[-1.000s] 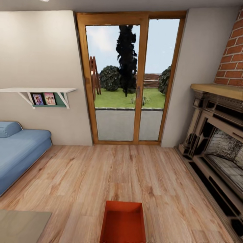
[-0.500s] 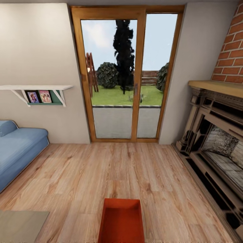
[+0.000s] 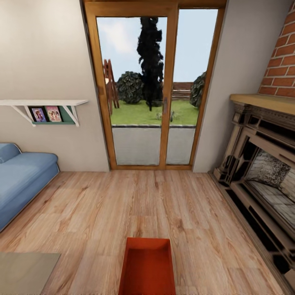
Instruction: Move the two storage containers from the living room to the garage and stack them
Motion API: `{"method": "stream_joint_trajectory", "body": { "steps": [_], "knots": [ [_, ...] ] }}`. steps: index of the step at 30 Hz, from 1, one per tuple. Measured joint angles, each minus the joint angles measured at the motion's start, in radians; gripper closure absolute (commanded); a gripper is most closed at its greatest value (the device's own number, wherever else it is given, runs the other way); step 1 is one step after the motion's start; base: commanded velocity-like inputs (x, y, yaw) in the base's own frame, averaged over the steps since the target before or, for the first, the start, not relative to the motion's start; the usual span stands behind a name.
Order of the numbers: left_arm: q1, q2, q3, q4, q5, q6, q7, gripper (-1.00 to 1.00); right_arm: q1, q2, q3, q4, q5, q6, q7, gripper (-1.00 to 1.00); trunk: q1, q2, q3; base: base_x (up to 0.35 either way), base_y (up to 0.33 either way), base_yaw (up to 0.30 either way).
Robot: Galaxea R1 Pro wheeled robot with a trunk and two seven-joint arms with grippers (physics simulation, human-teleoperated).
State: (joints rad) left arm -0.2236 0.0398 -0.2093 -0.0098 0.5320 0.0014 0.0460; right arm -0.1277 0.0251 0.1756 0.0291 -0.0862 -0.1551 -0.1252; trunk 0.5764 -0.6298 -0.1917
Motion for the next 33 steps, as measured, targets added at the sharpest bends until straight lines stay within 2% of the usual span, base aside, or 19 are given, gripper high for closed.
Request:
{"method": "stream_joint_trajectory", "body": {
  "steps": [33],
  "knots": [
    [0.000,0.000,0.000,0.000,0.000,0.000,0.000,-1.00,0.000,-0.003,0.000,0.000,0.000,0.000,0.000,-1.00,0.000,0.000,-0.053,0.000,0.000,0.000]
  ]
}}
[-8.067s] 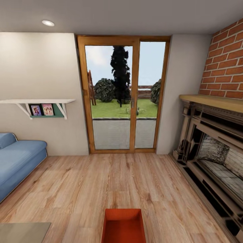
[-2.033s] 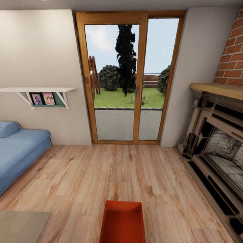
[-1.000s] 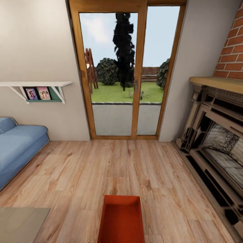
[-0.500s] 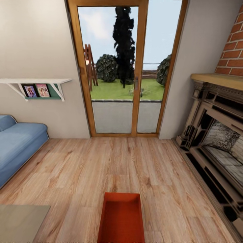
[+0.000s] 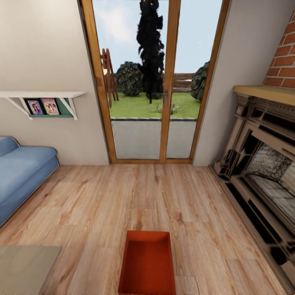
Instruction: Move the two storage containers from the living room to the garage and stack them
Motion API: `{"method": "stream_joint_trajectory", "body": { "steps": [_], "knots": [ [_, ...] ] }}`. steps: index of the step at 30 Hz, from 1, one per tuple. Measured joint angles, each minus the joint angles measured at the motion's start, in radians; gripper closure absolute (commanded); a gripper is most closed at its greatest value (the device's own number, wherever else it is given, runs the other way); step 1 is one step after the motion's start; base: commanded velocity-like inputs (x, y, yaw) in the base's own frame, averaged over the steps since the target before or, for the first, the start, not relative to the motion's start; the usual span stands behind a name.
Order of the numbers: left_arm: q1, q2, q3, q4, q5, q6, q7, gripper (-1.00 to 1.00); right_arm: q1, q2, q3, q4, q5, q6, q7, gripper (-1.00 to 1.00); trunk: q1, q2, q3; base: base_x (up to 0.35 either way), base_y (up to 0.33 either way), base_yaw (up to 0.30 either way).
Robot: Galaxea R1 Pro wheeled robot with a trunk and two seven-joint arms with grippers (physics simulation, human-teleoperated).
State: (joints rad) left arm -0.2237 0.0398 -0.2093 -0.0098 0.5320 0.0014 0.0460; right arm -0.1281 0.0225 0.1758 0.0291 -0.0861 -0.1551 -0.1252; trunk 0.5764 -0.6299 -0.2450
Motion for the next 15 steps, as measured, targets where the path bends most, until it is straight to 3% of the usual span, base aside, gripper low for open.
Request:
{"method": "stream_joint_trajectory", "body": {
  "steps": [15],
  "knots": [
    [0.000,0.000,0.000,0.000,0.000,0.000,0.000,-1.00,0.000,0.001,0.000,0.000,0.000,0.000,0.000,-1.00,0.000,0.000,-0.024,0.000,0.000,0.000]
  ]
}}
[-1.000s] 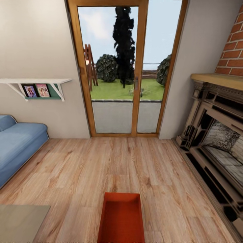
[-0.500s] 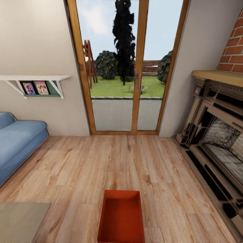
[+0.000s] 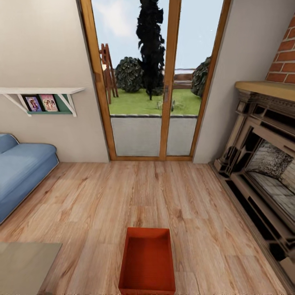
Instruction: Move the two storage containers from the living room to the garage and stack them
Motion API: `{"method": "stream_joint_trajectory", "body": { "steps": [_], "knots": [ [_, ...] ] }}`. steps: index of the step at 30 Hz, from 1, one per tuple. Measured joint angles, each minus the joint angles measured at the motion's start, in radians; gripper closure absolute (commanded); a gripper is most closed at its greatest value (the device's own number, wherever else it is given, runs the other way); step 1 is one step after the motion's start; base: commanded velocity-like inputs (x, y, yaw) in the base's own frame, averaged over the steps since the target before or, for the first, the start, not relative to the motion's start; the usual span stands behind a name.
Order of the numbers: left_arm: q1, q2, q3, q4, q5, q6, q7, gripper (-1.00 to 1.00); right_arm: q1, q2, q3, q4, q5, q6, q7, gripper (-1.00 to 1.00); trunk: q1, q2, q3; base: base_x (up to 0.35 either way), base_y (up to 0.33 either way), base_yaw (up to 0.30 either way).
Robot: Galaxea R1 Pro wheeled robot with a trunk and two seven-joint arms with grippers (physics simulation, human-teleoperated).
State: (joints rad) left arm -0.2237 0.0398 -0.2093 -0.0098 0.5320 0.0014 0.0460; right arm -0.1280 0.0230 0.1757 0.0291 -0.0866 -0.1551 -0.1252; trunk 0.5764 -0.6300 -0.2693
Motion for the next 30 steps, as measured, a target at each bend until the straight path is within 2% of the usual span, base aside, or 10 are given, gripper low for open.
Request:
{"method": "stream_joint_trajectory", "body": {
  "steps": [30],
  "knots": [
    [0.000,0.000,0.000,0.000,0.000,0.000,0.000,-1.00,0.000,-0.001,0.000,0.000,-0.002,0.000,0.000,-1.00,0.000,0.000,-0.048,0.000,0.000,0.000]
  ]
}}
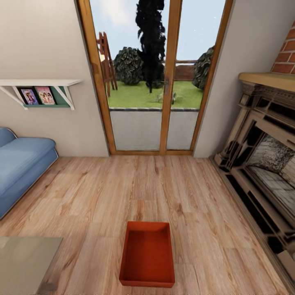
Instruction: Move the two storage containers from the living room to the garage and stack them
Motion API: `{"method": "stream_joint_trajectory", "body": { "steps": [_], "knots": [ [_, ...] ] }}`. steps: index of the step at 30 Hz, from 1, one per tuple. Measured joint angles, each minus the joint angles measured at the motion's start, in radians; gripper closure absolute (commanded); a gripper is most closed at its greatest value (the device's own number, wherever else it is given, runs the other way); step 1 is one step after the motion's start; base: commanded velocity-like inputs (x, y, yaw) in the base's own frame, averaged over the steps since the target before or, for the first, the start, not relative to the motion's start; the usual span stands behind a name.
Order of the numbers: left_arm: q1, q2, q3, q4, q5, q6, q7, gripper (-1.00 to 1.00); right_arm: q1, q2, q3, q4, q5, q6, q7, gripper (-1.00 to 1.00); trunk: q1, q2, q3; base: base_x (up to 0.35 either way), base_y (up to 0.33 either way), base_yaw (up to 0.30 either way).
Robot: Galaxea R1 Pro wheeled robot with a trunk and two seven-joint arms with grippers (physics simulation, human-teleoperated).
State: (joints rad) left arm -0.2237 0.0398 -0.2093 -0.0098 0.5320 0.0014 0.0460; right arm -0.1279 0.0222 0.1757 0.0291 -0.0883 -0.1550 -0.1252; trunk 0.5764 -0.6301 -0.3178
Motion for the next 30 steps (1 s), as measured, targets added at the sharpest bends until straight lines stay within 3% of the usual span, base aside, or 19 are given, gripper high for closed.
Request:
{"method": "stream_joint_trajectory", "body": {
  "steps": [30],
  "knots": [
    [0.000,0.000,0.000,0.000,0.000,0.000,0.000,-1.00,0.000,-0.001,0.000,0.000,0.001,0.000,0.000,-1.00,0.000,0.000,-0.048,0.000,0.000,0.000]
  ]
}}
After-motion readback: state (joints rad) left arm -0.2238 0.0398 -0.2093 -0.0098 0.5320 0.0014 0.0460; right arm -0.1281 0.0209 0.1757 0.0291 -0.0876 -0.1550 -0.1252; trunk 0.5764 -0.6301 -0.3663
